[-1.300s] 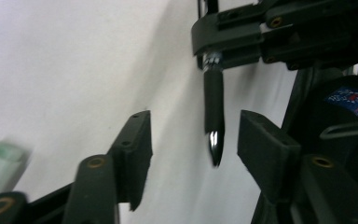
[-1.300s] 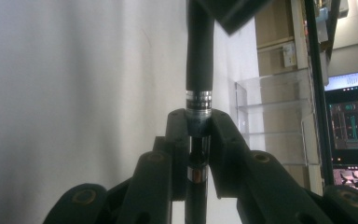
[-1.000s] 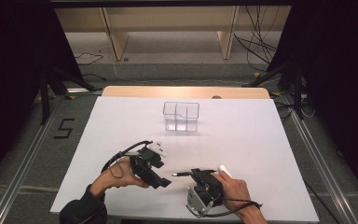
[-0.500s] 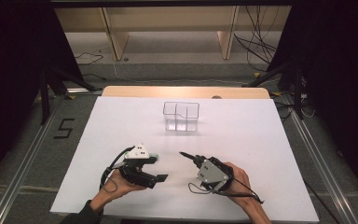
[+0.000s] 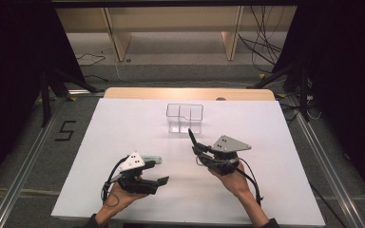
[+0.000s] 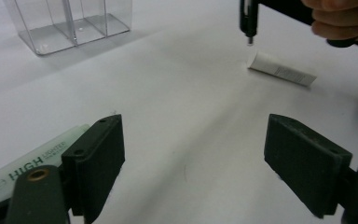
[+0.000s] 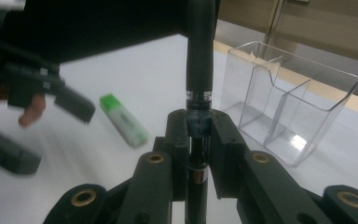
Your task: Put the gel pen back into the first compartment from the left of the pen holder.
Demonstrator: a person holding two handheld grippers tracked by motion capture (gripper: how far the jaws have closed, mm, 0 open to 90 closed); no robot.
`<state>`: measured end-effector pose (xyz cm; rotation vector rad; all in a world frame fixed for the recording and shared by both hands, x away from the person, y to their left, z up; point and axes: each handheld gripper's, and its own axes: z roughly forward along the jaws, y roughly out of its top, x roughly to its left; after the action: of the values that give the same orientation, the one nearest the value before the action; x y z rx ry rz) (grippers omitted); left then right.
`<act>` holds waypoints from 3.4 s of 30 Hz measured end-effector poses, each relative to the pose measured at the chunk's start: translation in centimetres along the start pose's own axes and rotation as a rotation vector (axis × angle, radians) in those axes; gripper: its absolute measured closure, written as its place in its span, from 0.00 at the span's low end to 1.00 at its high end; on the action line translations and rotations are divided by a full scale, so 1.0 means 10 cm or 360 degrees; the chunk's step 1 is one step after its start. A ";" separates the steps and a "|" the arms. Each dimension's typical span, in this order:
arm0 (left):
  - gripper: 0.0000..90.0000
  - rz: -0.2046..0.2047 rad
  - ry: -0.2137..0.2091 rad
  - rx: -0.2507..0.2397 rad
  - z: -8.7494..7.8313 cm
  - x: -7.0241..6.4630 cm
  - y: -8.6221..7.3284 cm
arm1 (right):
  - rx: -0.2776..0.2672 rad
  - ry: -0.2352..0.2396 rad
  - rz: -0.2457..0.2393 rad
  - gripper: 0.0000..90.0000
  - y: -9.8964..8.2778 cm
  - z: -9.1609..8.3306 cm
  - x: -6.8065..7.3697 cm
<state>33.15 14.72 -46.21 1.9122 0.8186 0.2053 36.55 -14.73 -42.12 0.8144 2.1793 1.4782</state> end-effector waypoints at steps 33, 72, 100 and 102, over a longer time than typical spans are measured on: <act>0.21 -0.0008 0.0054 -0.0079 -0.10 -0.02 -0.06 | -0.0055 0.0003 0.0315 0.88 0.83 0.83 -0.32; 0.19 -0.0043 0.0083 -0.0145 -0.13 0.01 -0.06 | 0.0060 -0.0299 0.0365 0.88 1.13 1.64 -0.72; 0.19 -0.0046 0.0085 -0.0154 -0.14 0.02 -0.06 | 0.0098 -0.0390 0.0472 0.47 1.12 1.62 -0.74; 0.19 -0.0046 0.0084 -0.0151 -0.14 0.02 -0.06 | 0.0101 -0.0370 0.0475 0.44 1.14 1.56 -0.74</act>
<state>32.35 16.01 -46.05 1.8119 0.8563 0.2729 54.39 -5.35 -37.37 1.3110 2.0045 1.3685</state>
